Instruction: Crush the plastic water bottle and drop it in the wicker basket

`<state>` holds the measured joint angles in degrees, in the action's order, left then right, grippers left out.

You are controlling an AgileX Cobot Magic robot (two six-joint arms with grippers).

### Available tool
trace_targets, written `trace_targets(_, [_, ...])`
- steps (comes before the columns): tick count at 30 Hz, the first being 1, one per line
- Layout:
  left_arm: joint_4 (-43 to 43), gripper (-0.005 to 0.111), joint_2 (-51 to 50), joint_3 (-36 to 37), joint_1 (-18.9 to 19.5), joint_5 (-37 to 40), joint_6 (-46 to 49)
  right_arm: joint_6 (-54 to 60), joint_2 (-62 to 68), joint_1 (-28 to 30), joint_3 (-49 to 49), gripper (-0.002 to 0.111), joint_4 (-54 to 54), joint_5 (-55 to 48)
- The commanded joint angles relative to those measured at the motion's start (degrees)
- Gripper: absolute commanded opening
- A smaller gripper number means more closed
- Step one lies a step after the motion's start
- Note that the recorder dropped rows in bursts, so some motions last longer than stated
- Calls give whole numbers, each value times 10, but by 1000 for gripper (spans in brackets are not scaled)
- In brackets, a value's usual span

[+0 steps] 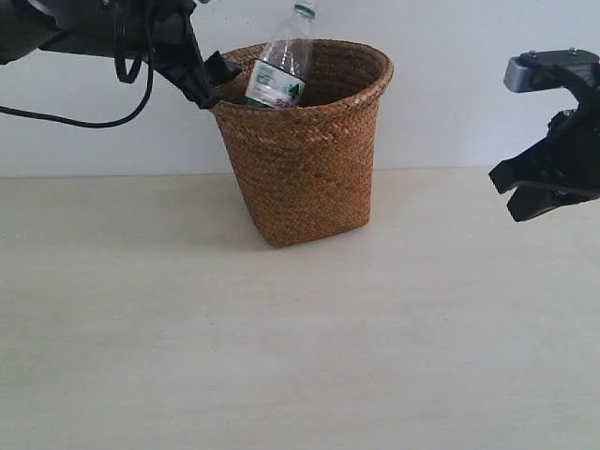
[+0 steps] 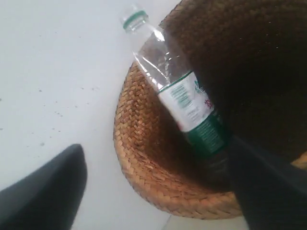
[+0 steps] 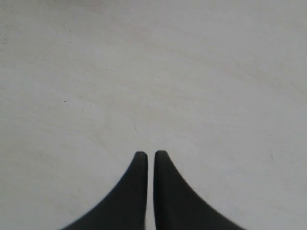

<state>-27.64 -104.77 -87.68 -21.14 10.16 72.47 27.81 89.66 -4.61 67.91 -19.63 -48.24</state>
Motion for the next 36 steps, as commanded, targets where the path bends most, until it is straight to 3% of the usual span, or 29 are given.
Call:
trace_targets(1, [0, 49, 24, -3, 2, 59, -9, 2, -4, 5, 0, 0, -13, 53])
trace_targets(7, [1, 5, 47, -3, 2, 168, -9, 2, -4, 5, 0, 0, -42, 119])
trace_targets(9, [18, 4, 62, -3, 3, 198, -19, 2, -4, 5, 0, 0, -42, 130])
trace_targets(15, [166, 4, 100, -3, 22, 329, -235, -12, -4, 6, 2, 0, 45, 118])
trace_targets(20, [237, 4, 102, -3, 52, 445, -383, -130, -4, 8, 2, 0, 201, 41])
trace_targets(24, [242, 4, 108, -3, 87, 549, -477, -143, -6, 48, 2, 0, 186, -52])
trace_targets(29, [310, 4, 134, 12, 96, 598, -565, -144, -37, 75, 1, 0, 176, -72])
trace_targets(33, [359, 4, 206, 93, 96, 590, -622, -173, -120, 76, -11, 0, 180, -74])
trace_targets(36, [359, 4, 275, 164, 96, 543, -637, -173, -200, 76, -82, 0, 186, -7])
